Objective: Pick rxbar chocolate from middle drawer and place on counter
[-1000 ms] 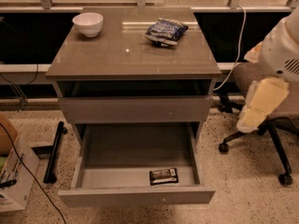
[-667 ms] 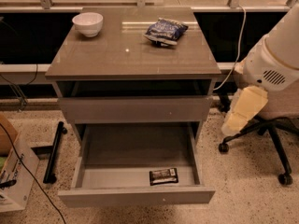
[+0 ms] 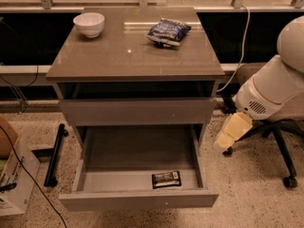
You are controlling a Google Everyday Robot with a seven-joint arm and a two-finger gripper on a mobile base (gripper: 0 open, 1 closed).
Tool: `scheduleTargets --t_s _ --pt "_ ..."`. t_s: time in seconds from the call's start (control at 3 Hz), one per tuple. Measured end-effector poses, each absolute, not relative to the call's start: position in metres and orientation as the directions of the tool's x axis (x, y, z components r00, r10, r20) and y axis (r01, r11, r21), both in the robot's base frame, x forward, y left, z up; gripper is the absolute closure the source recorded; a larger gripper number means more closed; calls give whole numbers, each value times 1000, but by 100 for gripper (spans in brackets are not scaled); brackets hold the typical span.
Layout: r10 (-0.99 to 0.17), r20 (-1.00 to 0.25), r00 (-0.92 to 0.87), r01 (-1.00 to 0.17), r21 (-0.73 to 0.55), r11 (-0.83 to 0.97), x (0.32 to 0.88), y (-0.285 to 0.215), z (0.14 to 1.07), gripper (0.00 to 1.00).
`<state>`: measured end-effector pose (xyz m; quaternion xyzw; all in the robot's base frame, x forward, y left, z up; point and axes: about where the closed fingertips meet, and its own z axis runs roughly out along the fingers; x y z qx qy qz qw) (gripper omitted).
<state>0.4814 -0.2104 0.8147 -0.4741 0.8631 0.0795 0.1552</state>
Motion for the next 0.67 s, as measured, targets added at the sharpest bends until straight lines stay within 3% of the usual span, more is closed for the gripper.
scheduleTargets --t_s 0.67 --pt "-757 -345 -555 -811 19 585 498 -197 797 0"
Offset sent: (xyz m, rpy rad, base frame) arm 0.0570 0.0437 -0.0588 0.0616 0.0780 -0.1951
